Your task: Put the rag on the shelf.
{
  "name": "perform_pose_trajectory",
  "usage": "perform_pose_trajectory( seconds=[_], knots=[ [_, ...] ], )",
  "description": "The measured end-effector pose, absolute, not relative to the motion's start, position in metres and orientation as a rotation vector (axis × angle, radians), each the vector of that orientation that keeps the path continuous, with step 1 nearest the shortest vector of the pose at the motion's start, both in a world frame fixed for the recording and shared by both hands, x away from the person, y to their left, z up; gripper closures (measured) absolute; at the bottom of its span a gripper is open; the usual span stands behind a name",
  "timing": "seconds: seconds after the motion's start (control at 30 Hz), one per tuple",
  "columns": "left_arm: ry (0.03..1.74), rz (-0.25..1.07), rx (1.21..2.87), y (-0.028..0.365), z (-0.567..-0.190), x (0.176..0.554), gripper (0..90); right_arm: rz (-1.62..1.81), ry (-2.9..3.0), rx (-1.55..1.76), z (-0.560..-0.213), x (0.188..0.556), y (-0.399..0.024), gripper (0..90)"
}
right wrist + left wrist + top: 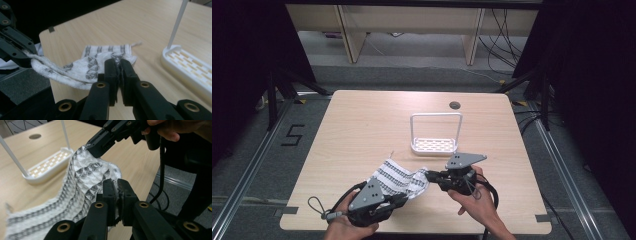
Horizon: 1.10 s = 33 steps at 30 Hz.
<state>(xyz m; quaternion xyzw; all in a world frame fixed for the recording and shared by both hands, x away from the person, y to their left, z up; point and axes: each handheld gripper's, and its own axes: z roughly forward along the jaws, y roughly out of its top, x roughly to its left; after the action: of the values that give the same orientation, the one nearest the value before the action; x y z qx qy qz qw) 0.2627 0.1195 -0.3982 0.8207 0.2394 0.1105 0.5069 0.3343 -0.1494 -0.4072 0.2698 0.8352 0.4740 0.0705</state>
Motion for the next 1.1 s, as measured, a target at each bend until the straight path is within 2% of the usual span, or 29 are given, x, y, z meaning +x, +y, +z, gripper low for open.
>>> perform_pose_trajectory(
  seconds=[0.6,0.87,1.1],
  knots=[
    [0.604,0.336,1.866,0.126,-0.317,0.321,84.8,1.399,2.433,0.772,-0.295,0.360,-0.167,86.2],
    [0.610,0.377,1.845,0.111,-0.291,0.349,84.8,1.426,2.377,0.796,-0.273,0.366,-0.179,86.2],
    [0.643,0.387,1.846,0.098,-0.280,0.378,84.8,1.398,2.321,0.840,-0.268,0.379,-0.192,86.1]
  ],
)
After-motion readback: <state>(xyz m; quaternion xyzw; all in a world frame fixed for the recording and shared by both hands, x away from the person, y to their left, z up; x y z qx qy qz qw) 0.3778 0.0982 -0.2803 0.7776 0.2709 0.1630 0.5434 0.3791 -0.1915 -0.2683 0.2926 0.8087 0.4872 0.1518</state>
